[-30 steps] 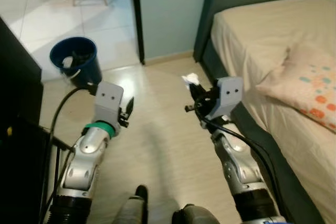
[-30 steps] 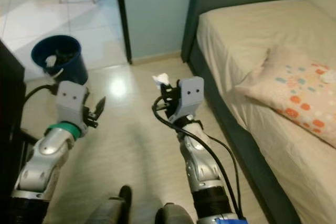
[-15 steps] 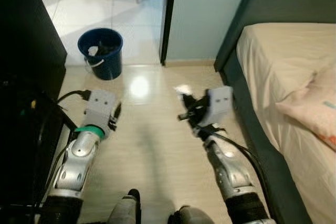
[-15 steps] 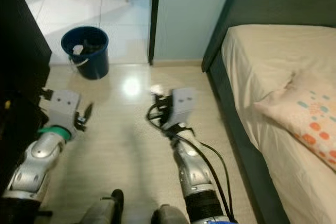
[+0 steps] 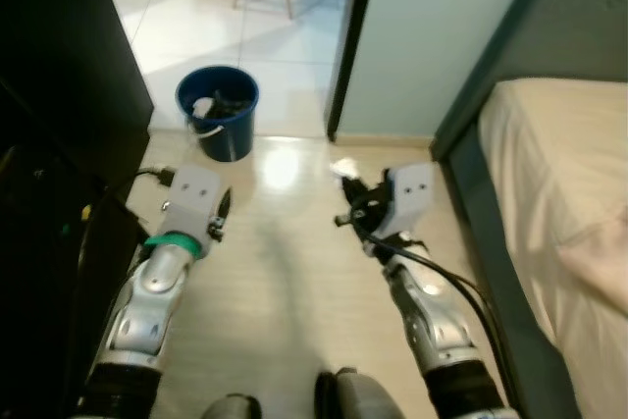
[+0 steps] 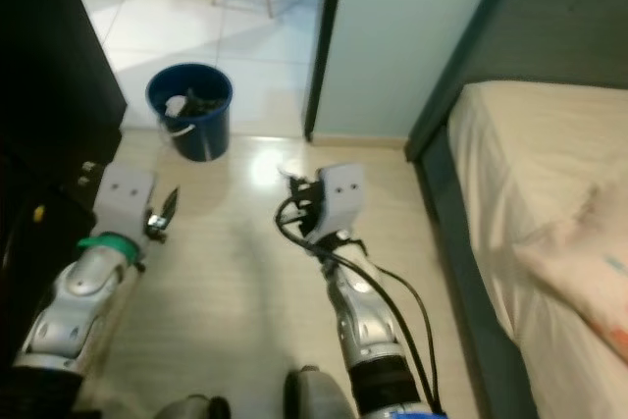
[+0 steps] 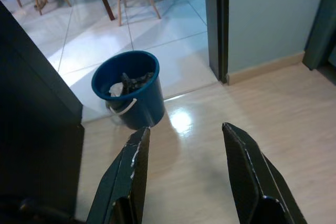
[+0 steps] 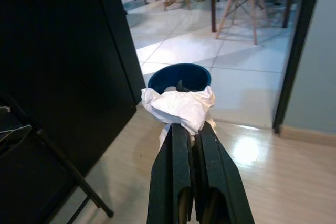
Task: Clean up the room
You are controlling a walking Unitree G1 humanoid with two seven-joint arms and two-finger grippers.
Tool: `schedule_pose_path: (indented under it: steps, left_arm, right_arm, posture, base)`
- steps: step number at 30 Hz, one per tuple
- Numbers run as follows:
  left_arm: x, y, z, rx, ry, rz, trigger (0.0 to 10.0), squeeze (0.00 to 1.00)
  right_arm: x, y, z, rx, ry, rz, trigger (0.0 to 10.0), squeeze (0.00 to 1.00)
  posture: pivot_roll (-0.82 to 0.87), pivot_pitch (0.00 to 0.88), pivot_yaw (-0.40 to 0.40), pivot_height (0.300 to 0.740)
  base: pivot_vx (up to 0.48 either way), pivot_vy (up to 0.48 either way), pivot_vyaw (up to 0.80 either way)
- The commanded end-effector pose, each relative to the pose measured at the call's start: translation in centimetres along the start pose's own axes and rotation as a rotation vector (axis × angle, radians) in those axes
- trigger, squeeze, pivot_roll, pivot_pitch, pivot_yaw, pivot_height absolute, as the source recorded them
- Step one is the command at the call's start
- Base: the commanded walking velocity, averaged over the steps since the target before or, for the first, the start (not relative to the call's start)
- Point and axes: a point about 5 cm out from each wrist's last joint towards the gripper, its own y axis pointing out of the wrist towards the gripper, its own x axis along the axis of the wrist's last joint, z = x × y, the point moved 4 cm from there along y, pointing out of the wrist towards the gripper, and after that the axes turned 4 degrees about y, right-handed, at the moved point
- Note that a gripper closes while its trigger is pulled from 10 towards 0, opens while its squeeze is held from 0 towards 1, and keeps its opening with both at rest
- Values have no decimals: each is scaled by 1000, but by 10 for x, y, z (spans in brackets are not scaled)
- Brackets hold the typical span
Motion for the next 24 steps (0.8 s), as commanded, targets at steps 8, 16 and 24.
schedule_pose_path:
  steps: [8,16,24]
  left_arm:
    - [-6,-1,-2,-8,13,12,10000,0]
    - [-5,-1,-1,-5,14,8,10000,0]
    - [-5,0,-1,-4,14,5,10000,0]
  right_arm:
    - [-3,-3,1,12,18,2,10000,0]
    - [-3,-3,1,7,26,2,10000,0]
    - [-3,-3,-1,7,27,6,10000,0]
  posture:
    - [-14,89,-11,740]
    - [-13,92,-10,740]
    - [-12,92,-10,740]
  base:
    - [465,0,0]
    - [465,0,239]
    - [465,0,0]
